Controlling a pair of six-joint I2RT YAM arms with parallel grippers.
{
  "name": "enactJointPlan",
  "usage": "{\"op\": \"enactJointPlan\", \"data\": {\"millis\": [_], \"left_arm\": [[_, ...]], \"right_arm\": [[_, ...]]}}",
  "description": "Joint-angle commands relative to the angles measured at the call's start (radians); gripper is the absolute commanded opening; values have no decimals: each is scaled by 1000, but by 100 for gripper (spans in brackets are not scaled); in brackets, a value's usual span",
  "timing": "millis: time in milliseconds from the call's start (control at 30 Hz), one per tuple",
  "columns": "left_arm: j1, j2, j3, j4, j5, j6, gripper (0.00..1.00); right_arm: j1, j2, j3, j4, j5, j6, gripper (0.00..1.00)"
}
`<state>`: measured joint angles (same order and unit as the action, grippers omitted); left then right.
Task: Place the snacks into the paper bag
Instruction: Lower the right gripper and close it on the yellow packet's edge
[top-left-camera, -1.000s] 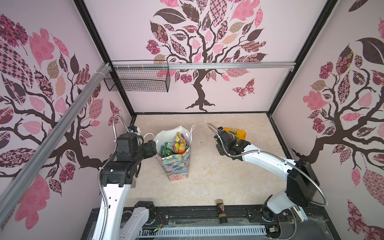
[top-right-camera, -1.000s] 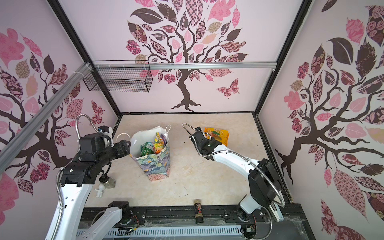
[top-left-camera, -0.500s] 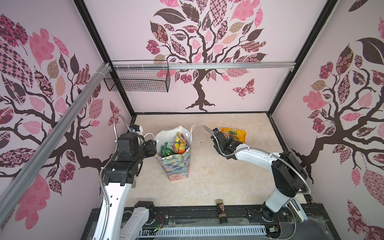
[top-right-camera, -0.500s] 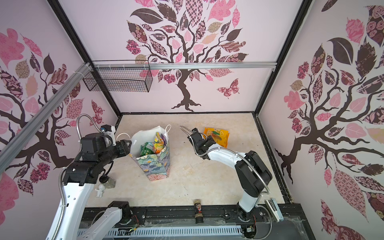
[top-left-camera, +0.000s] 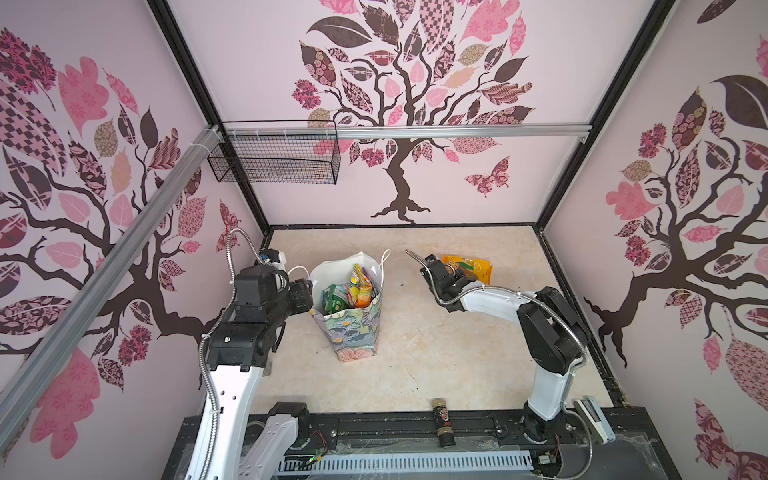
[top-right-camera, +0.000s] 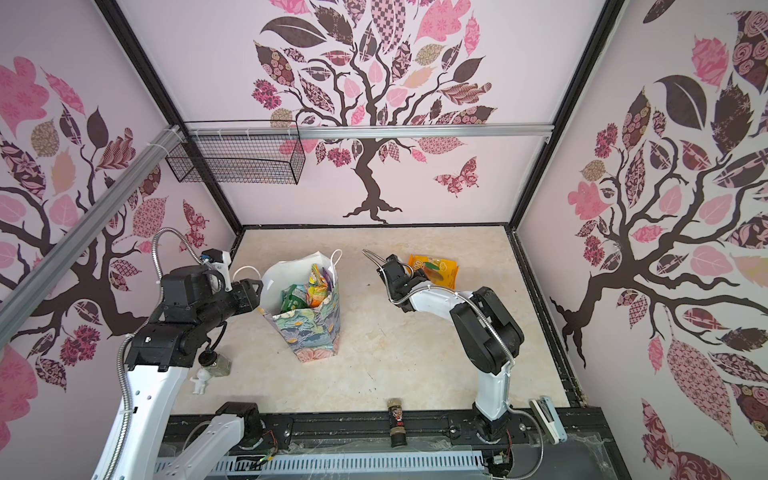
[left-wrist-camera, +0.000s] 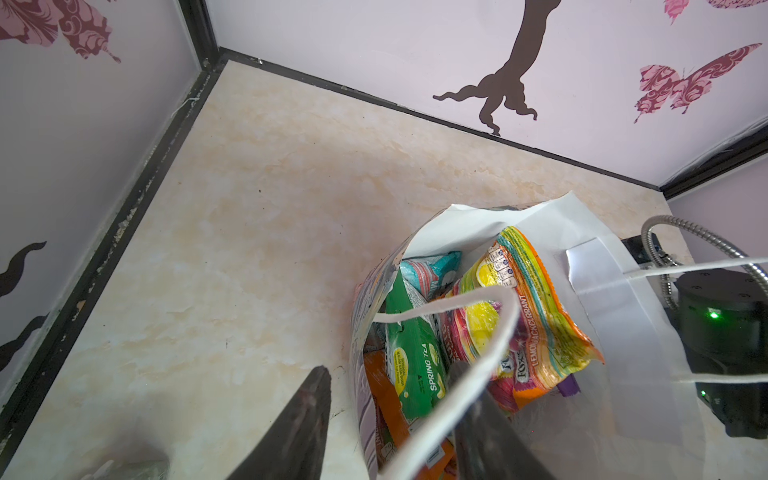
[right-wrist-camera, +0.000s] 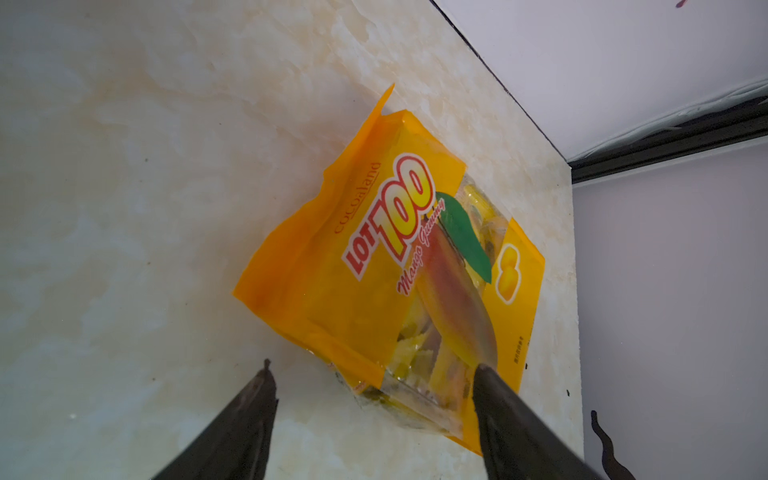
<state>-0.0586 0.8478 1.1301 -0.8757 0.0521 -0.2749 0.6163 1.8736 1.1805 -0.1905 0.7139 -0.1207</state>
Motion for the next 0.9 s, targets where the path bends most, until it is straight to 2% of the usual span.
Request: {"op": "enactJointPlan", "data": {"millis": [0, 367, 600, 867], "left_arm": [[4, -2, -24, 20, 15, 18, 50], [3, -1, -35, 32, 6, 22, 50], [5, 17, -41, 38, -1, 26, 50], [8, 12, -41, 43, 9, 25, 50]], "right_arm": [[-14, 40, 40, 18, 13, -8, 76], [-33, 135, 116, 42, 20, -64, 78], [-69, 156, 118, 32, 2, -53, 76], [-79, 182, 122, 15, -20, -30, 57]]}}
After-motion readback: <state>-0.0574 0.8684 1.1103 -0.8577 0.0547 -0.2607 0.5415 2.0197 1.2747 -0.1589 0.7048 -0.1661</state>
